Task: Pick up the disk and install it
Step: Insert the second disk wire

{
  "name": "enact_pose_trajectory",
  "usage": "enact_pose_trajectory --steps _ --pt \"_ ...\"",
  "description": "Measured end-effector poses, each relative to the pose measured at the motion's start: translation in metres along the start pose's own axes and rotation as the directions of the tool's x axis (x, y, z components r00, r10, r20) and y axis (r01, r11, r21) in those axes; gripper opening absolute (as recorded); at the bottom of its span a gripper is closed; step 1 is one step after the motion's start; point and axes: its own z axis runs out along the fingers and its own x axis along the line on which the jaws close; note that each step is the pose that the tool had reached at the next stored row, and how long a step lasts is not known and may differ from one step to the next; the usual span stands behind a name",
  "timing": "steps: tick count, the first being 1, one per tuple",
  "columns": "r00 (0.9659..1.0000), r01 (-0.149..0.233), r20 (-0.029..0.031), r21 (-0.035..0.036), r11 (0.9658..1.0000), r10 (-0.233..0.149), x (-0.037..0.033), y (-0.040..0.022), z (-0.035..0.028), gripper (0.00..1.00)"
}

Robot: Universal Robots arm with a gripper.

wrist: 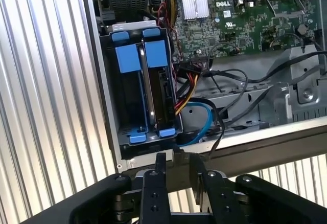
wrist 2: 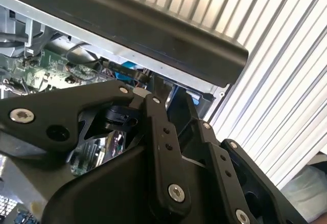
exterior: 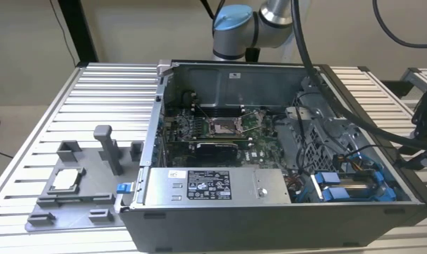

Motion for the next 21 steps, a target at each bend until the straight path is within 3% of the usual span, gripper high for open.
enact_pose_trajectory --steps 10,21 --pt "0.9998 -0.021 0.0006 0.0035 0.9998 0.021 0.0032 0.0132 0.0034 1.00" --pt "0.9998 -0.021 0.0007 0.0034 0.9998 0.021 0.0028 0.0133 0.0058 1.00"
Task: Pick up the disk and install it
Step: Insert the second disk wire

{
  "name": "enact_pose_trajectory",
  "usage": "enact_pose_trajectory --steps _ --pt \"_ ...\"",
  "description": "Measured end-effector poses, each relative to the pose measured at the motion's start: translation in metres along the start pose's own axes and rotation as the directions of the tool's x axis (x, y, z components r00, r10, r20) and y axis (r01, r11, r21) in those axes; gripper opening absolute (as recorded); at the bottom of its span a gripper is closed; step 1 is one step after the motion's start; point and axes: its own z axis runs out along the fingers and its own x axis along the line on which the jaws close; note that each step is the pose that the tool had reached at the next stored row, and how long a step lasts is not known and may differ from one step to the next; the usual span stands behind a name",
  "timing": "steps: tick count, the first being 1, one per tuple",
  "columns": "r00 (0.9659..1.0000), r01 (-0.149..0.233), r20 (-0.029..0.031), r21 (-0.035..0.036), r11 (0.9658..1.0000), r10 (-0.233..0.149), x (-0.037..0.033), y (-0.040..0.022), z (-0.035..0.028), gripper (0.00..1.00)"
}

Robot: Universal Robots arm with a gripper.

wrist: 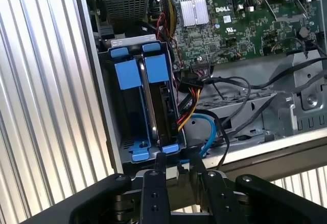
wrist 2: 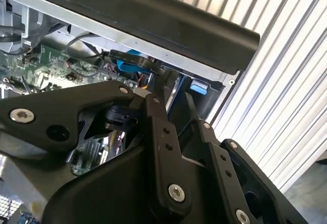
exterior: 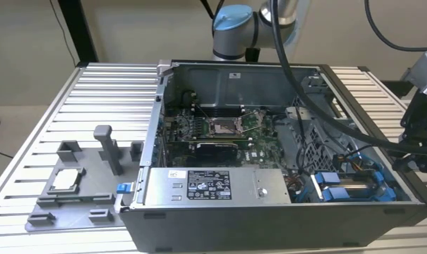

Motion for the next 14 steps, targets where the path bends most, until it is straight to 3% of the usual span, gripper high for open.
enact_pose_trajectory --steps 5,10,14 --pt "1.0000 0.007 0.0004 0.0009 1.0000 -0.007 -0.0020 0.0005 0.0012 1.00" --pt "0.9992 0.039 -0.0002 -0.0034 0.9992 -0.039 -0.0079 0.0022 0.0032 1.00" --pt "0.9978 0.067 -0.0008 -0.0069 0.9978 -0.067 -0.0086 0.0023 0.0039 1.00"
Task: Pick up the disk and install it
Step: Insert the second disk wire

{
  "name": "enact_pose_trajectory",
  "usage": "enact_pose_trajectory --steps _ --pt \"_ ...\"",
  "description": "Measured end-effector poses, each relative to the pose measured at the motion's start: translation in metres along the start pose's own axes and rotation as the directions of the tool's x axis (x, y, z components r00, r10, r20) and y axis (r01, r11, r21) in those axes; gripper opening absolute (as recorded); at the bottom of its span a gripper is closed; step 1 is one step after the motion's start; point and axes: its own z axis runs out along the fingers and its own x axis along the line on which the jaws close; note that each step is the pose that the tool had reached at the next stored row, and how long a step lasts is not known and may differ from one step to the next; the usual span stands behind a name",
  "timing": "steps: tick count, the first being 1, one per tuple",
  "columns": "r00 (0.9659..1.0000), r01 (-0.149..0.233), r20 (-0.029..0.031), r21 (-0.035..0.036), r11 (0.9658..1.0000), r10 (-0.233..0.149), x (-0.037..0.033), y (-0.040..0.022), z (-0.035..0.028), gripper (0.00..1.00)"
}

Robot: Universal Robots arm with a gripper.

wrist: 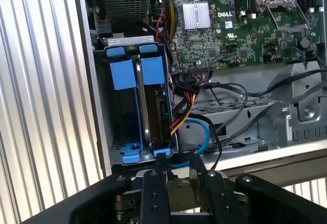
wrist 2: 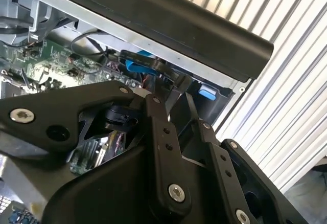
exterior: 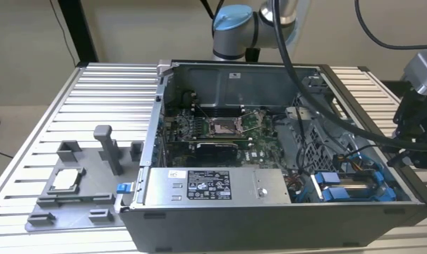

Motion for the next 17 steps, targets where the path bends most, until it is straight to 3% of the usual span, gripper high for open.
enact_pose_trajectory --steps 17 --pt "0.9998 0.022 -0.0003 -0.0036 0.9998 -0.022 0.0001 -0.0021 0.0001 1.00"
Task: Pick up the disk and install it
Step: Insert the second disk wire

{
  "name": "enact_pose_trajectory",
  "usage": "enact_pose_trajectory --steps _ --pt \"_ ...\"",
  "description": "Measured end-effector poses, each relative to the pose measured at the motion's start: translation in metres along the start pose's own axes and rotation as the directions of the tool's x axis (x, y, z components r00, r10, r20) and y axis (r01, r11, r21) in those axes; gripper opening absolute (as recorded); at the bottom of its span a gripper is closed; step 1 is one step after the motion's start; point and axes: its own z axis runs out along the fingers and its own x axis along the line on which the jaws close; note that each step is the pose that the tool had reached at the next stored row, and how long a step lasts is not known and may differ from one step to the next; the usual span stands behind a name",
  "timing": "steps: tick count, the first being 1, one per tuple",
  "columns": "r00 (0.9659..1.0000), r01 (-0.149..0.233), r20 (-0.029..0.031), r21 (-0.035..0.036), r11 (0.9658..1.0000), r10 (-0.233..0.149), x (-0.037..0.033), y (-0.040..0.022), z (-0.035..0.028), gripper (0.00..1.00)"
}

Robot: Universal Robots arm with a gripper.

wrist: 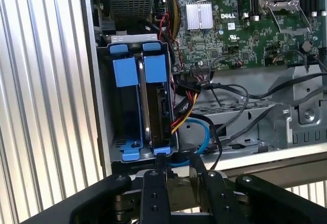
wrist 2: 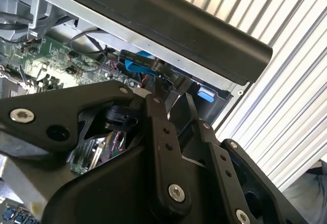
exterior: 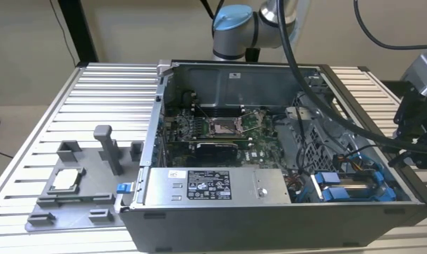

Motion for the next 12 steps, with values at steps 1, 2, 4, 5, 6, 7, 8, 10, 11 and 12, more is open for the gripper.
enact_pose_trajectory --steps 1,2,4,5,6,7,8,10,11,12 --pt "1.0000 0.000 0.0000 0.0000 1.0000 0.000 0.0000 0.0000 0.0000 1.00" --pt "1.0000 0.000 0.0000 0.0000 1.0000 0.000 0.0000 0.0000 0.0000 1.00" --pt "1.0000 0.000 -0.0001 0.0000 1.0000 0.000 0.0000 0.0000 0.0000 0.00" --pt "1.0000 0.000 -0.0001 0.0000 1.0000 0.000 0.0000 0.0000 0.0000 0.00" --pt "1.0000 0.000 0.0000 0.0000 1.0000 0.000 0.0000 0.0000 0.0000 0.00" --pt "1.0000 0.000 0.0000 0.0000 1.0000 0.000 0.0000 0.0000 0.0000 0.00" --pt "1.0000 0.000 0.0000 0.0000 1.0000 0.000 0.0000 0.0000 0.0001 0.00" --pt "1.0000 0.000 0.0000 0.0000 1.0000 0.000 0.0000 0.0000 0.0001 0.00" --pt "1.0000 0.000 0.0000 0.0000 1.0000 0.000 0.0000 0.0000 0.0001 0.00" --pt "1.0000 0.000 0.0000 0.0000 1.0000 0.000 0.0000 0.0000 0.0002 0.00"
